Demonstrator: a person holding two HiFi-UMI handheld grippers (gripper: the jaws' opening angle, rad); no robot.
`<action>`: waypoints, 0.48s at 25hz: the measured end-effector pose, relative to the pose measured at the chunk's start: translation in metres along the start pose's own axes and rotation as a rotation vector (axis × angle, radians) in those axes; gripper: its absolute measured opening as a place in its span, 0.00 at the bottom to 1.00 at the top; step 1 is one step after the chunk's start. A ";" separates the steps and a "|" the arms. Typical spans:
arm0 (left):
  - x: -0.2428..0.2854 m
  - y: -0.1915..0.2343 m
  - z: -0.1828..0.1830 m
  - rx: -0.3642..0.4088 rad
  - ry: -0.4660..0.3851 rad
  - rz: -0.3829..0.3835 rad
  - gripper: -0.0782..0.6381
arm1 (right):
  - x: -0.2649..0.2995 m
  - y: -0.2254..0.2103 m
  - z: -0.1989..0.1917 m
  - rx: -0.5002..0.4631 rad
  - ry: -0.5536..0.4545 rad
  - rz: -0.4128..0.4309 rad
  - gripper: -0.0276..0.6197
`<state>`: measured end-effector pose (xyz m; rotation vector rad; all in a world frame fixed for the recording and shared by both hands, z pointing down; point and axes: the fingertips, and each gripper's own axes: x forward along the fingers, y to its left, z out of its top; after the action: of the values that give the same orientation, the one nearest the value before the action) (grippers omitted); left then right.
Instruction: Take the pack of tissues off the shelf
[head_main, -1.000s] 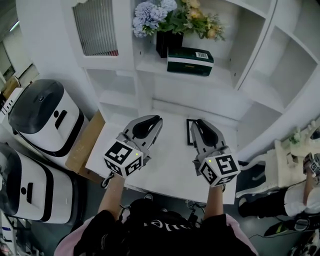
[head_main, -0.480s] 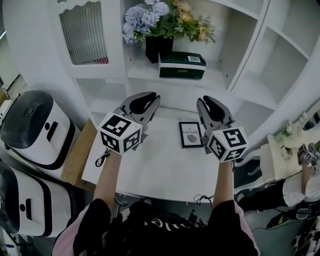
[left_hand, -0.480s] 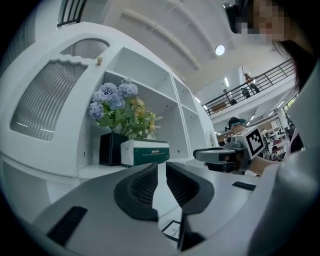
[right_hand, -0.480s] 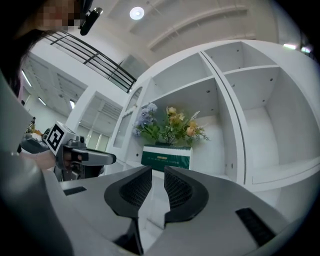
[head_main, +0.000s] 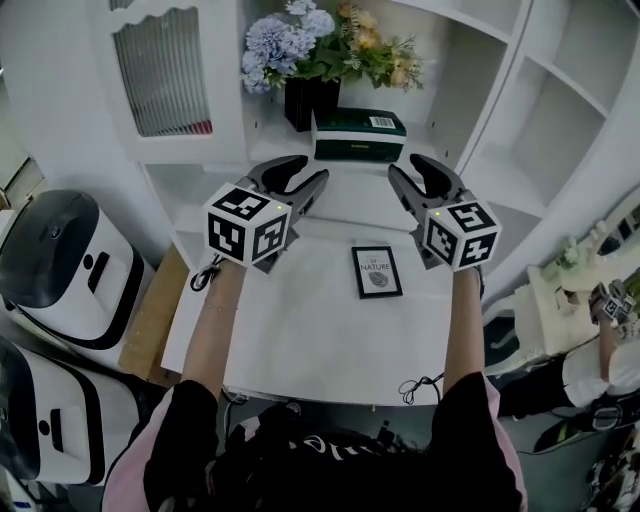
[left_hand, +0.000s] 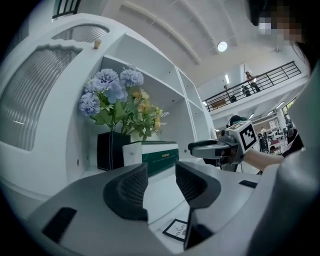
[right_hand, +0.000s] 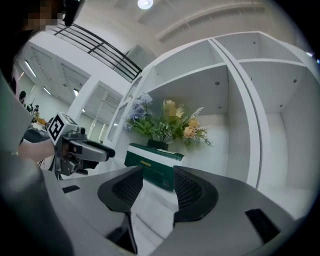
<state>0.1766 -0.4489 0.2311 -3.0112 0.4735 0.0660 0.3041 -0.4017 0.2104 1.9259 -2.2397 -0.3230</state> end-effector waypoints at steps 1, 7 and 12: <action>0.002 0.003 0.002 -0.005 0.010 0.003 0.35 | 0.003 -0.005 -0.001 -0.002 0.010 -0.005 0.33; 0.016 0.021 0.018 0.011 0.048 0.040 0.39 | 0.018 -0.027 -0.007 0.061 0.062 0.011 0.37; 0.028 0.031 0.009 -0.003 0.099 0.051 0.40 | 0.030 -0.032 -0.006 0.033 0.100 0.019 0.39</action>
<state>0.1933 -0.4854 0.2181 -3.0164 0.5591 -0.0788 0.3320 -0.4359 0.2073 1.8919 -2.2111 -0.1841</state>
